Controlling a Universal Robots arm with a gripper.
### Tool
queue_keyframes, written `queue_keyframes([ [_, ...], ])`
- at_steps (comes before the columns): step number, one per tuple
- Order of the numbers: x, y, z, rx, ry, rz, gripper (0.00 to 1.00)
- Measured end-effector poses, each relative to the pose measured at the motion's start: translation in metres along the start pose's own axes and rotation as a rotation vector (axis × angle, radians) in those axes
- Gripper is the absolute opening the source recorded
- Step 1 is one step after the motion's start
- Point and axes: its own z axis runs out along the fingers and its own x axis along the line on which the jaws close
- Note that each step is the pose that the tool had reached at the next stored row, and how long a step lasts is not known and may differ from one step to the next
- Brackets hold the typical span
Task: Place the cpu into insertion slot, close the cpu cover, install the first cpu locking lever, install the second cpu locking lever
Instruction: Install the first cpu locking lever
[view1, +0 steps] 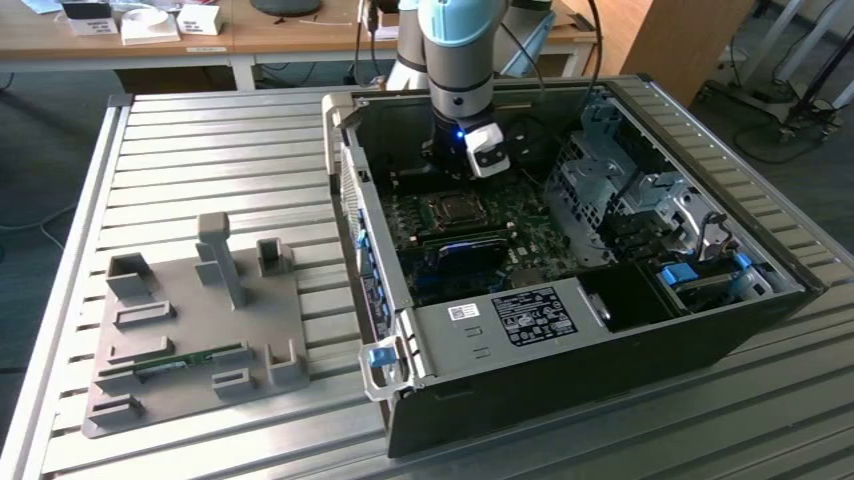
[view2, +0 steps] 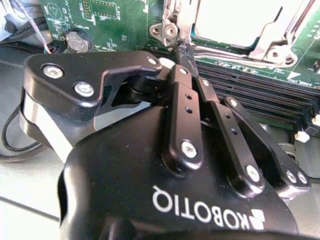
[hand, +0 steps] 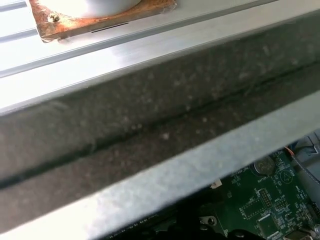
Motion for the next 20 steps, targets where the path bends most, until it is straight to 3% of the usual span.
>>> queue_keyframes([
  [8, -0.0034, 0.0038, -0.0138, 0.0010, -0.0003, 0.000, 0.11],
  [13, -0.0036, 0.0041, -0.0146, 0.0009, -0.0001, 0.000, 0.11],
  [14, -0.0037, 0.0041, -0.0146, 0.0030, 0.0043, 0.000, 0.11],
  [20, -0.0054, 0.0047, -0.0135, 0.0494, 0.0990, 0.015, 0.11],
])
